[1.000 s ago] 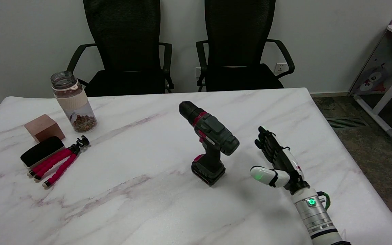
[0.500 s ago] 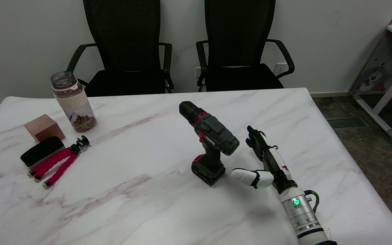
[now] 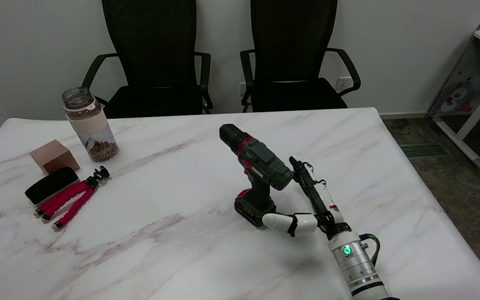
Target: Pick up the power screwdriver.
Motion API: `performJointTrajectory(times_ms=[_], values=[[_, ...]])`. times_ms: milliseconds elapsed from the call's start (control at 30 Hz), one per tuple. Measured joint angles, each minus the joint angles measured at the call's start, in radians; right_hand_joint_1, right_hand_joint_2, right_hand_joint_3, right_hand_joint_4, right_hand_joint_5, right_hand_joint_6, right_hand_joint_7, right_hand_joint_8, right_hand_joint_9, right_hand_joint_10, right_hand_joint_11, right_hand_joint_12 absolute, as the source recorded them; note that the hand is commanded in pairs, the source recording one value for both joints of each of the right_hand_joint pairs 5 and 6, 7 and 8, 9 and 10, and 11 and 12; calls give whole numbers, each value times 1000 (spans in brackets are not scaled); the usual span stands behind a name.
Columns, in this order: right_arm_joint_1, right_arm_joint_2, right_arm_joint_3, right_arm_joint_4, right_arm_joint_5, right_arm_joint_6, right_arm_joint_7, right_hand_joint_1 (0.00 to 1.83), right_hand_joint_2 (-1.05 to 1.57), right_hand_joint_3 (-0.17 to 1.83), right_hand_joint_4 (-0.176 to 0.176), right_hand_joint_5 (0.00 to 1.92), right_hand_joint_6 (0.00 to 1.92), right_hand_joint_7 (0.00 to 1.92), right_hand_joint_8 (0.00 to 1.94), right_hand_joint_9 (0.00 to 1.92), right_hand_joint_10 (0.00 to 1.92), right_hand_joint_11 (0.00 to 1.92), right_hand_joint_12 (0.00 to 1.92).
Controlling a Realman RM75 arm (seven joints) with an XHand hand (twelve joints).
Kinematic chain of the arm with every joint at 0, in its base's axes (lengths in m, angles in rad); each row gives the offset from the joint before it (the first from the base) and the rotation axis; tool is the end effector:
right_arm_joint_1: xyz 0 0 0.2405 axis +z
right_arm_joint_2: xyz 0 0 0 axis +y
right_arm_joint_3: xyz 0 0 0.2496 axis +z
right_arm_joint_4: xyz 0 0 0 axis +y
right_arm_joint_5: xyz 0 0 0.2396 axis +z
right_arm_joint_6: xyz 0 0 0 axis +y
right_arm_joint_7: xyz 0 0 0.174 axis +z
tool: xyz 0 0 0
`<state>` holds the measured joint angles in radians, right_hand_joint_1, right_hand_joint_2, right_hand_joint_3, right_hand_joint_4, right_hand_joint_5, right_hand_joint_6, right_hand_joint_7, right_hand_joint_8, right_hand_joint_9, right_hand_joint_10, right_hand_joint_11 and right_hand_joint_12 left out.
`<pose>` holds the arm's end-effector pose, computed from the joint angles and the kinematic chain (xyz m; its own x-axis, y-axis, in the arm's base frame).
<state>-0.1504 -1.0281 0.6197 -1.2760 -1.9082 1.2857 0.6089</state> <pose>-0.3569 -0.2473 0.2601 0.3356 0.1355 0.9322 -0.9275 -0.1254 0.3522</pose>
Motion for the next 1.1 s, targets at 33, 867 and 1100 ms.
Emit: performJointTrajectory(times_ms=[33, 867, 1100], values=[[0, -5, -1, -3, -1, -2, -12, 827, 143, 449, -157, 0, 0, 0, 0, 46, 46, 141, 141], [31, -81, -2, 8, -38, -21, -75, 779, 71, 558, -101, 0, 0, 0, 0, 78, 78, 223, 223], [61, -103, -7, 57, -56, -23, 0, 775, 72, 556, -91, 0, 0, 0, 0, 81, 81, 226, 226]])
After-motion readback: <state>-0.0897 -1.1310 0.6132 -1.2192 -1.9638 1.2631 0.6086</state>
